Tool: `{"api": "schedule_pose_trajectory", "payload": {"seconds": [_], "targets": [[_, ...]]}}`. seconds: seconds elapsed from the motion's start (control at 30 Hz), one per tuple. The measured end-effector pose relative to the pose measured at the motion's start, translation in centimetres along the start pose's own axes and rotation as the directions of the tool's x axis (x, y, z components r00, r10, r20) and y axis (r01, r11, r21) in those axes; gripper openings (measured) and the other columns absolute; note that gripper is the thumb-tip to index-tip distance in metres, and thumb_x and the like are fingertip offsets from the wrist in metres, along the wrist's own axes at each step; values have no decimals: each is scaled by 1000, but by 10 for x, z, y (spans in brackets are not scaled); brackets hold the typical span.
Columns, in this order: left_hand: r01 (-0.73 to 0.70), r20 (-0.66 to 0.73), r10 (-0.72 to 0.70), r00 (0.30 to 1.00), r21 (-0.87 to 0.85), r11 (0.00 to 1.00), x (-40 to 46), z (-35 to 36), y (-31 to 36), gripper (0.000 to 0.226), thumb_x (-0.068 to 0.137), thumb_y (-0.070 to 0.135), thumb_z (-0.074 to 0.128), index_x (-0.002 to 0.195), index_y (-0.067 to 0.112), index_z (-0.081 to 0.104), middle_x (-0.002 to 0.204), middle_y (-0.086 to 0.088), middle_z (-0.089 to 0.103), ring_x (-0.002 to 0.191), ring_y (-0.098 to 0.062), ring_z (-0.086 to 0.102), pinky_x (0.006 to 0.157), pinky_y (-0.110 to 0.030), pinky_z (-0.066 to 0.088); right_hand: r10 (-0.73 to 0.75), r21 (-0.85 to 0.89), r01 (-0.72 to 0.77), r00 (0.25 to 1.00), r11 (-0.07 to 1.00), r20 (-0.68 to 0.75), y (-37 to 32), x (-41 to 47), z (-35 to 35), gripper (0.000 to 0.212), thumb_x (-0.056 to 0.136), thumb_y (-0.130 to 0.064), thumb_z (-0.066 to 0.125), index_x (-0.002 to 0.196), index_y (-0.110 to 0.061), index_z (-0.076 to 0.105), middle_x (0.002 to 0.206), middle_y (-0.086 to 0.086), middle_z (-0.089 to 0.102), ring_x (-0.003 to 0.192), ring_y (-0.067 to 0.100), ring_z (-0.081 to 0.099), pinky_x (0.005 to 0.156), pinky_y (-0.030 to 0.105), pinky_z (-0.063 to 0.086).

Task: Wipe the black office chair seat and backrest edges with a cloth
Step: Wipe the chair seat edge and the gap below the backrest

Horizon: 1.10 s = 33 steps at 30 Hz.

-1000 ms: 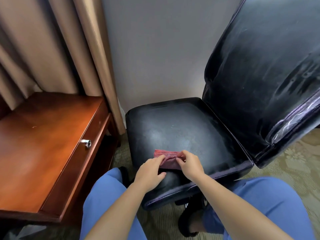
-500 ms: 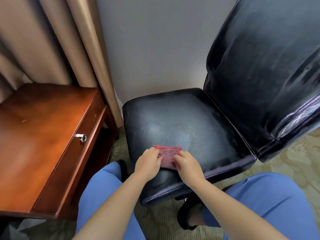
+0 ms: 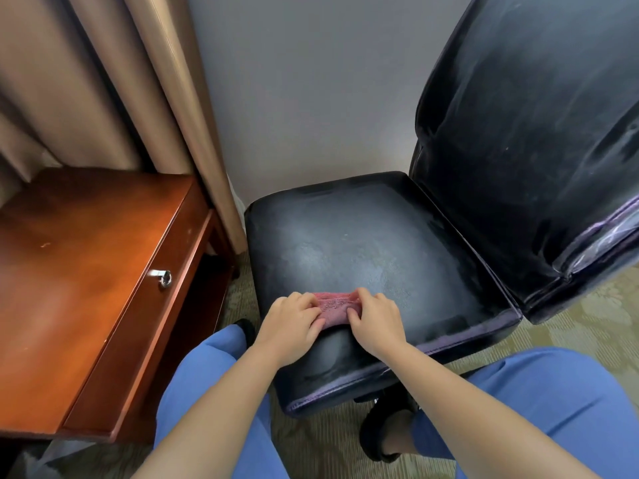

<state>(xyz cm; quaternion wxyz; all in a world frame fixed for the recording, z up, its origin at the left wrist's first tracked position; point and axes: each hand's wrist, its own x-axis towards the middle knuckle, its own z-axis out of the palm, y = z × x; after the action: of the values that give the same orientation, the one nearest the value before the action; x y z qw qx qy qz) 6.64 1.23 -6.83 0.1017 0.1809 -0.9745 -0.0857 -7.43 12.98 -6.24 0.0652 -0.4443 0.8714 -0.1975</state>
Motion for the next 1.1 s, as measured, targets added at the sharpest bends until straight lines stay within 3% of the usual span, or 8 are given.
{"api": "schedule_pose_trajectory", "payload": {"seconds": [0.13, 0.3, 0.4, 0.47, 0.57, 0.77, 0.9, 1.1], "targets": [[-15, 38, 15, 999, 10, 1000, 7, 0, -2, 48, 88, 46, 33, 89, 20, 73, 92, 6, 64, 80, -19, 57, 71, -34, 46, 33, -5, -33, 997, 999, -72, 1, 7, 7, 11, 87, -22, 61, 92, -13, 62, 92, 3, 63, 89, 26, 55, 77, 36, 40], [305, 15, -311, 950, -241, 921, 20, -4, 6, 27, 98, 29, 45, 117, 18, 60, 100, -2, 65, 95, -25, 55, 87, -36, 39, -100, 34, 109, 975, 993, -199, 6, 6, 17, 19, 66, 0, 78, 75, -10, 64, 73, 3, 58, 62, 27, 54, 54, 32, 43], [322, -45, -338, 940, -215, 922, 25, 1, 5, 13, 91, 23, 59, 95, 13, 66, 90, -2, 64, 88, -26, 56, 80, -38, 42, -190, 74, 208, 961, 975, -200, 15, 5, 19, 3, 80, -11, 64, 79, -8, 65, 81, 3, 62, 67, 26, 56, 56, 35, 49], [301, -123, -328, 937, -198, 933, 26, 8, -1, 12, 85, 22, 64, 79, 12, 69, 83, -1, 63, 76, -25, 56, 69, -39, 46, -288, 31, 295, 948, 955, -138, 25, 0, 18, 24, 86, -27, 51, 88, -9, 67, 94, 3, 64, 79, 24, 58, 63, 33, 50], [117, -265, -121, 957, -32, 993, 22, 17, -11, 23, 86, 25, 54, 73, 14, 70, 77, 1, 60, 66, -22, 54, 71, -33, 43, -392, -96, 382, 914, 919, -109, 31, 3, 13, 29, 86, -30, 48, 92, -10, 68, 104, 5, 62, 88, 24, 58, 64, 31, 49], [20, -108, -4, 994, 152, 988, 11, 17, -20, 30, 79, 41, 61, 94, 17, 72, 91, 3, 67, 80, -19, 61, 92, -57, 46, -171, -36, 168, 977, 985, -129, 16, 26, 16, 36, 88, -34, 42, 82, -12, 69, 77, 3, 63, 73, 30, 60, 59, 35, 47], [105, -20, -103, 994, 162, 981, 20, 13, -18, 38, 59, 34, 86, 88, 16, 71, 90, 1, 62, 78, -22, 59, 86, -50, 52, 5, 0, -5, 999, 1000, -42, 9, 39, 10, 27, 95, -32, 49, 105, -9, 59, 95, 7, 64, 92, 29, 56, 75, 38, 43], [160, -44, -158, 986, 59, 985, 26, 14, -17, 34, 66, 17, 82, 96, 11, 68, 76, -2, 64, 72, -26, 63, 92, -48, 48, -365, -109, 361, 931, 926, -25, 31, 31, 15, 27, 79, -34, 65, 79, -7, 61, 80, 5, 58, 71, 27, 55, 55, 35, 47]]}}
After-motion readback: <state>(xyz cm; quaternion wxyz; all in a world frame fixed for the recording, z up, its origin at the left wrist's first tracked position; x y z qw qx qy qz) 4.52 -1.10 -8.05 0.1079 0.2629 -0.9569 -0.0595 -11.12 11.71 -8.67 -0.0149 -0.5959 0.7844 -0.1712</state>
